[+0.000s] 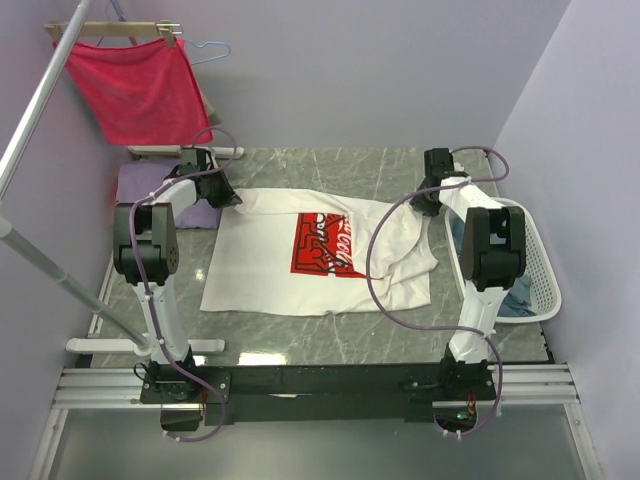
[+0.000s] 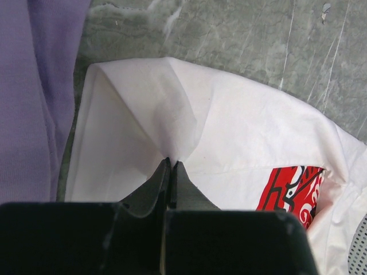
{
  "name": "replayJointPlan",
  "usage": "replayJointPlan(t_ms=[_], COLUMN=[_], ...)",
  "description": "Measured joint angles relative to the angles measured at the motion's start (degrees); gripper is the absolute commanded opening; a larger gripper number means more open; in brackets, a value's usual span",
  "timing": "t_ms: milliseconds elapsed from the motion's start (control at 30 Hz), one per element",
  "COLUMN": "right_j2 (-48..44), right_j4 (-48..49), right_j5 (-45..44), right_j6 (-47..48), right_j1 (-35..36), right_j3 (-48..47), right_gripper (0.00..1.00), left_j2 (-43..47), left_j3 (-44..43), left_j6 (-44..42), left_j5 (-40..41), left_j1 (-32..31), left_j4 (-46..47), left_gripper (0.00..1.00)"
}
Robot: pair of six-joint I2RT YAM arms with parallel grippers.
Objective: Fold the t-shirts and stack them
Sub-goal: Fold the flattened tshirt in 1/3 of the way
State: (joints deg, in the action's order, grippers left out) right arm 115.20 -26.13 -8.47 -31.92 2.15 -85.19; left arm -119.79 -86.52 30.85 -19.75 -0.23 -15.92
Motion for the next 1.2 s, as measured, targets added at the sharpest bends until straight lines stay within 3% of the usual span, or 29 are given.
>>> replayJointPlan(t_ms=[33,133,367,633,800,833,900,933,967,1000,1033,1100,1200], right_j2=[0.42,1.22,1.36,5.79,9.01,9.73,11.23,12.13,13.22,13.97,14.49,14.60,13.42], right_j4=[-0.09,-0.22,-0.24,-3.52,-5.01,-5.35,-5.75,-5.79,-5.86,-5.86,-5.79,-5.62,-3.54], right_j5=[0.00,0.04,-0.79,-7.26,-10.36,-10.69,-10.97,-10.93,-10.80,-10.73,-10.54,-10.27,-10.21], right_j6=[0.15,0.50,0.55,0.72,0.72,0.76,0.94,1.05,1.44,1.40,1.77,2.51,3.21], right_j1=[-0.17,-0.83,-2.67,-5.62,-5.99,-5.99,-5.99,-6.01,-6.01,-6.01,-6.05,-6.16,-6.21], right_j3=[-0.02,-0.02,-1.49,-16.63,-20.65,-20.83,-21.79,-22.56,-23.47,-24.13,-24.61,-24.63,-23.37], right_gripper=[0.14,0.00,0.00,0.00,0.00,0.02,0.23,0.49,0.62,0.67,0.72,0.81,0.84], left_j2=[-0.07,-0.11,-0.11,-0.11,-0.26,-0.46,-0.96,-1.31,-1.62,-1.95,-2.23,-2.95,-3.06], left_j3=[0.00,0.00,-0.02,-0.04,-0.44,-0.70,-1.33,-1.70,-1.99,-2.36,-2.69,-3.45,-3.50], left_j6=[0.00,-0.02,-0.13,-0.26,-0.44,-0.50,-0.76,-1.05,-1.25,-1.46,-1.70,-2.47,-2.32], left_j5=[-0.02,-0.13,-0.35,0.24,0.57,0.52,0.52,0.55,0.55,0.61,0.68,0.83,1.27], left_j1=[0.00,0.00,0.00,0.00,-0.04,-0.02,-0.02,-0.02,-0.02,-0.02,-0.02,-0.02,-0.02], left_j4=[0.02,-0.04,-0.07,-1.03,-1.73,-1.75,-1.68,-1.66,-1.70,-1.75,-1.81,-1.81,-1.14], left_gripper=[0.01,0.01,0.01,0.01,0.01,0.01,0.01,0.03,0.11,0.24,0.99,0.99,1.00])
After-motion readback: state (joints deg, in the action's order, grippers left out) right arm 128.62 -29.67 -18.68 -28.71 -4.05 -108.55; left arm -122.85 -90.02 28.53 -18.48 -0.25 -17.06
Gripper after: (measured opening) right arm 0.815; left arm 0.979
